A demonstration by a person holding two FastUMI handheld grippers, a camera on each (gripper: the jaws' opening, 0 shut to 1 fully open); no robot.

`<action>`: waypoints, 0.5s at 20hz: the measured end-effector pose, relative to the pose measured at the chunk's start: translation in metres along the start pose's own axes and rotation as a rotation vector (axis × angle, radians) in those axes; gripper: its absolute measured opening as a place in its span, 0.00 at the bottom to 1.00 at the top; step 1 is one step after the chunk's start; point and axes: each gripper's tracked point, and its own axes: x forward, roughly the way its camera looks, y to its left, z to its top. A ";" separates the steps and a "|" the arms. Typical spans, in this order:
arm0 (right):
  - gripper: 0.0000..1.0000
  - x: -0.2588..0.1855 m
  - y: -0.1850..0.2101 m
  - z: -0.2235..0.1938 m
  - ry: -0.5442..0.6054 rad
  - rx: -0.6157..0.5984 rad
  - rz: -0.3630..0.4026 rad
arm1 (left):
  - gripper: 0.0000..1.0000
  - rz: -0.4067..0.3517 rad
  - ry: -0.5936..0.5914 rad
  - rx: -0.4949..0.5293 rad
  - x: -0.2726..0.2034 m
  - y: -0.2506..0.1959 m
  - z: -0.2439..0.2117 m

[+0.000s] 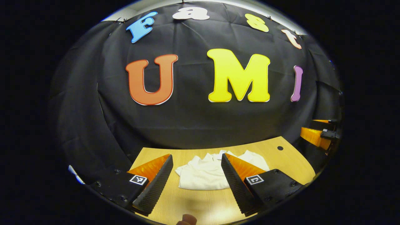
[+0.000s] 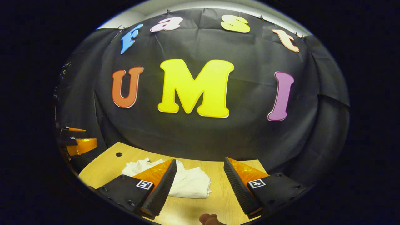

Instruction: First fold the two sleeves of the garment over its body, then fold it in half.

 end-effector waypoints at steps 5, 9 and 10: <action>0.94 -0.076 0.017 0.021 -0.050 0.034 0.020 | 0.99 0.035 -0.069 -0.028 -0.060 0.013 0.016; 0.94 -0.124 0.034 0.019 -0.091 0.067 0.010 | 0.98 0.062 -0.113 -0.050 -0.108 0.023 0.013; 0.94 -0.133 0.042 0.015 -0.098 0.081 0.018 | 0.98 0.071 -0.112 -0.073 -0.117 0.023 0.010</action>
